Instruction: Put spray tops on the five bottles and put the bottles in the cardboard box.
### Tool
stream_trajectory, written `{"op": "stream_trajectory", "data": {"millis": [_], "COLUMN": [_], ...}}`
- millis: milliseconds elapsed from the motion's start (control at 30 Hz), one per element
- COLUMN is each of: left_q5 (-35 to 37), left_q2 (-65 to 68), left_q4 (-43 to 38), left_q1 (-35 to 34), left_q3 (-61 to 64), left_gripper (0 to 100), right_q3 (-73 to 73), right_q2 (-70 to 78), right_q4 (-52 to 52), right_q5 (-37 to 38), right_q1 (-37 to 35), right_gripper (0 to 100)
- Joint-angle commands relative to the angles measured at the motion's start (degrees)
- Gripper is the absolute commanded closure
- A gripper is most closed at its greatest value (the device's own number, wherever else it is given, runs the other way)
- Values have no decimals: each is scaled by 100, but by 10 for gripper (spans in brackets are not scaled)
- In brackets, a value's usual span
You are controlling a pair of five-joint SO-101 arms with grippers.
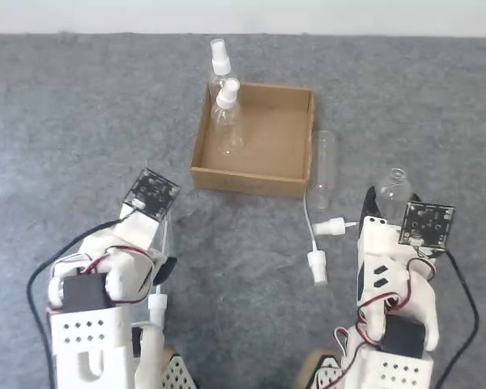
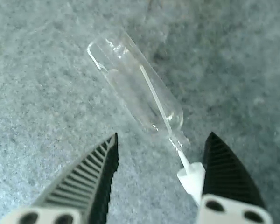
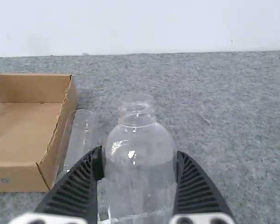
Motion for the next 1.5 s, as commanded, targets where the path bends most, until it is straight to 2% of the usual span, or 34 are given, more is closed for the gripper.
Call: {"op": "stream_trajectory", "data": {"millis": [0, 133, 500, 733, 933, 1233, 1467], "left_q5": [-220, -580, -607, -580, -571, 369, 976], "left_q2": [-9, 536, 3323, 4193, 4554, 4598, 4624], "left_q4": [123, 229, 281, 167, -422, -1345, -2110], "left_q1": [-158, -202, -158, -158, -185, -158, -193], "left_q3": [-286, -330, -1200, -1332, -1086, -787, -804], "left_gripper": [725, 725, 725, 777, 783, 786, 873], "right_q3": [-70, -70, -70, -70, -70, -70, -70], "right_q2": [-84, -84, -84, -84, -84, -84, -84], "right_q4": [-84, -84, -84, -92, -92, -92, -84], "right_q5": [-53, -53, -53, -53, -53, -44, -44], "right_q1": [57, 57, 57, 57, 57, 57, 57], "right_gripper": [968, 967, 966, 965, 965, 965, 965]}}
